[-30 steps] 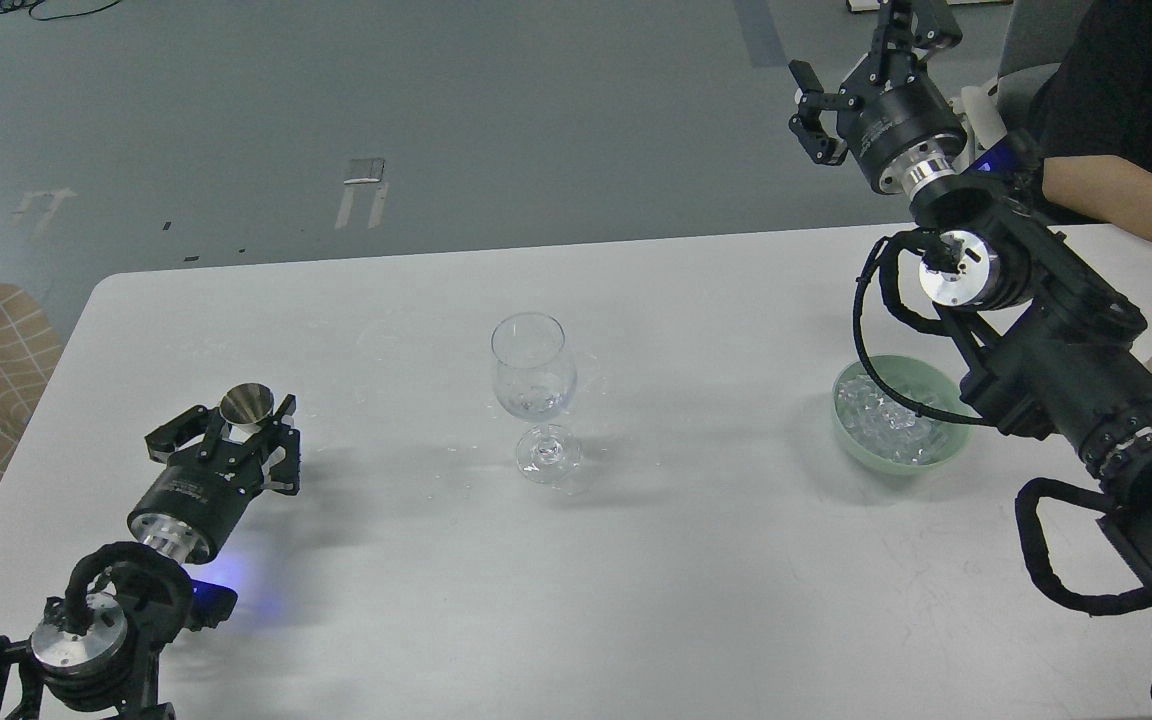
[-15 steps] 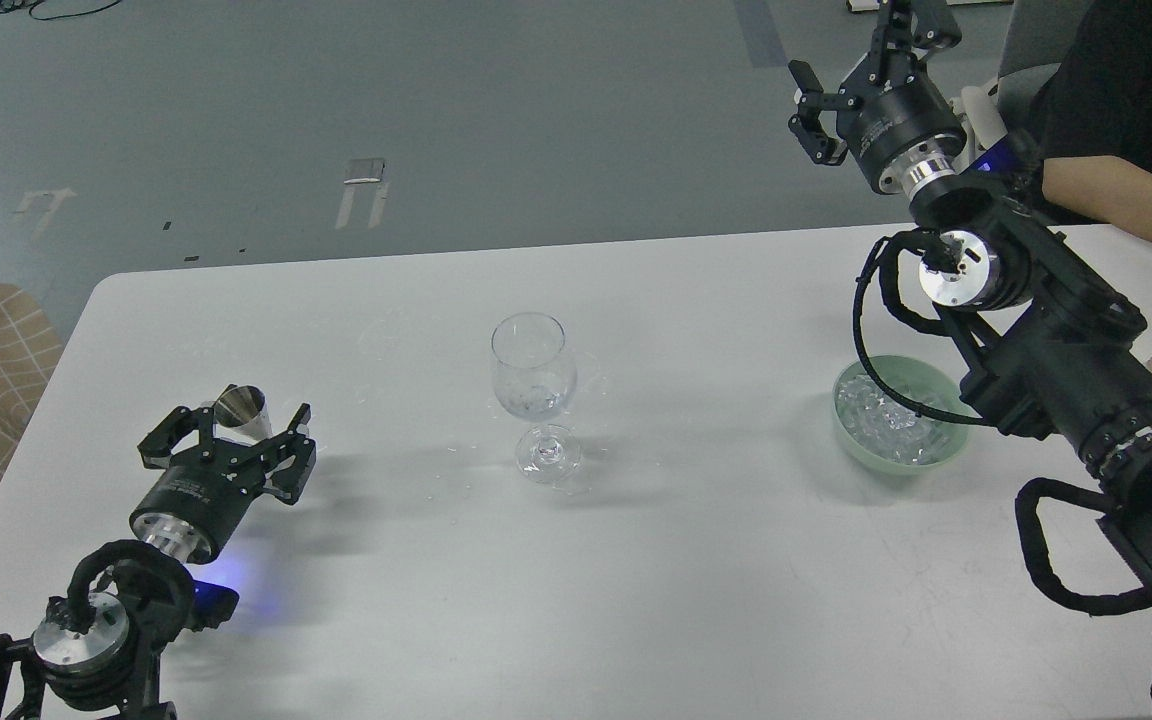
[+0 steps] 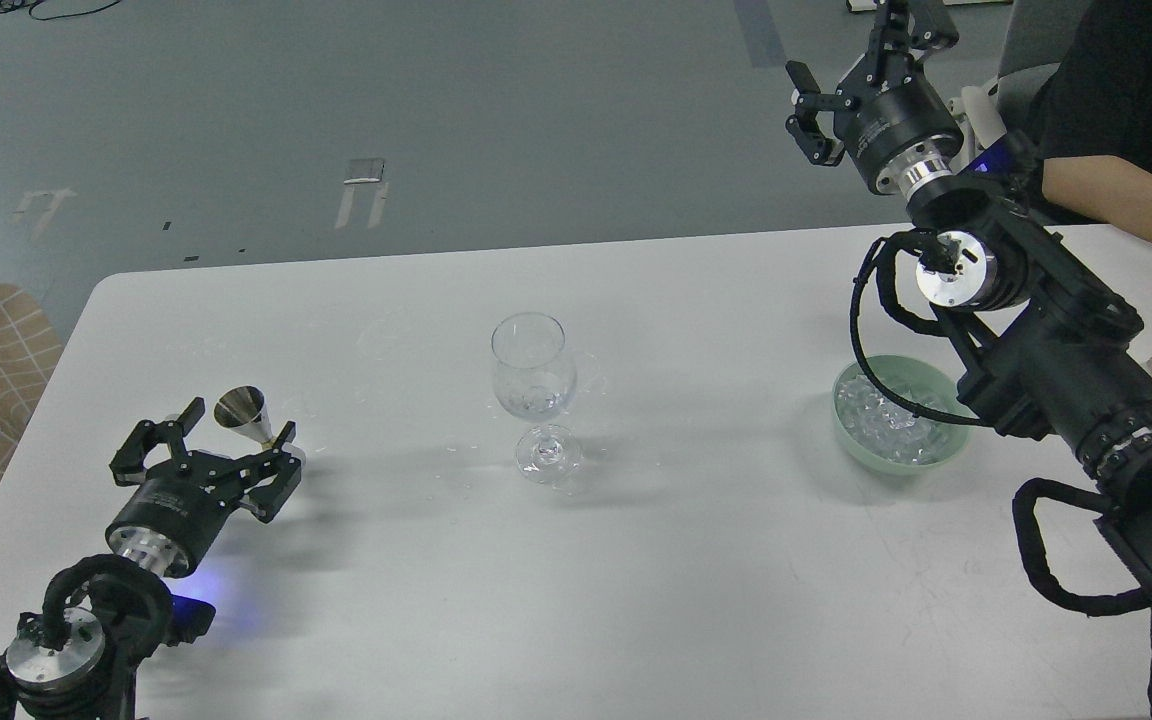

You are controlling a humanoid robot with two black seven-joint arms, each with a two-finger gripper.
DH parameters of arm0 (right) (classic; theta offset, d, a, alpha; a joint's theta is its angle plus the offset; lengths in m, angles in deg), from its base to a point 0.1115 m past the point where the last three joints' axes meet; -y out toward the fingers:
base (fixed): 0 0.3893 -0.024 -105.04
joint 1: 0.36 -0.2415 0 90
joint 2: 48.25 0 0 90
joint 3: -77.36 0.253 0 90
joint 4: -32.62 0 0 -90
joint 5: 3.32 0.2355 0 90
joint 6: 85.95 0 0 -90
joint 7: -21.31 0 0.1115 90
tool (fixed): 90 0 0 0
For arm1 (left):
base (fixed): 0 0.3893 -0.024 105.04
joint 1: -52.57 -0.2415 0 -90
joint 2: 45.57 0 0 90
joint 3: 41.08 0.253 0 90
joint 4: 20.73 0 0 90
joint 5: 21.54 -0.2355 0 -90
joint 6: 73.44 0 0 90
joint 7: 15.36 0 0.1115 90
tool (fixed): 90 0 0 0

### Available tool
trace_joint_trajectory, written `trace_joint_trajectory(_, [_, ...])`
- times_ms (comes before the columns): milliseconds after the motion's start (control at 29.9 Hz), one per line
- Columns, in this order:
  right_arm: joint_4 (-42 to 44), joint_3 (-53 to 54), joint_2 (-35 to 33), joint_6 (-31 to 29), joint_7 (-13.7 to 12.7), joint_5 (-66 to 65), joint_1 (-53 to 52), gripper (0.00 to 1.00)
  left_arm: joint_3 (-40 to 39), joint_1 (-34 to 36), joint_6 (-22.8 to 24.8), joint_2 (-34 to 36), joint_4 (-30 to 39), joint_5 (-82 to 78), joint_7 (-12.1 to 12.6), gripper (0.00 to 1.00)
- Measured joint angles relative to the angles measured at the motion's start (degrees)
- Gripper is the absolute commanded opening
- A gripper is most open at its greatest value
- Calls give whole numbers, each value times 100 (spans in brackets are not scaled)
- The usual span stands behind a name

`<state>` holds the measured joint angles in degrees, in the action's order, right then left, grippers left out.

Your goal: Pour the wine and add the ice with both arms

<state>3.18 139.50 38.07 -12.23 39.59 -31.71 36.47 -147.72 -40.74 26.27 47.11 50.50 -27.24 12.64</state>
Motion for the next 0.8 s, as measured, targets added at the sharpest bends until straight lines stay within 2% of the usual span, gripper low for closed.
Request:
trace_joint_trajectory(201, [0, 0, -9, -2, 0, 0, 0, 100, -55, -371, 440, 198, 24, 43, 0, 98])
trace_joint_trajectory(535, [0, -15, -59, -24, 0, 0, 9, 100, -570, -682, 1097, 466, 55, 47, 0, 98])
trace_joint_trajectory(669, [-100, -38, -213, -31, 0, -3, 41, 100, -741, -636, 1722, 1094, -106, 5, 0, 98])
trace_joint_trajectory(803, [-389, -391, -496, -35, -3, -86, 98, 100, -833, -389, 1819, 1843, -381, -33, 0, 98])
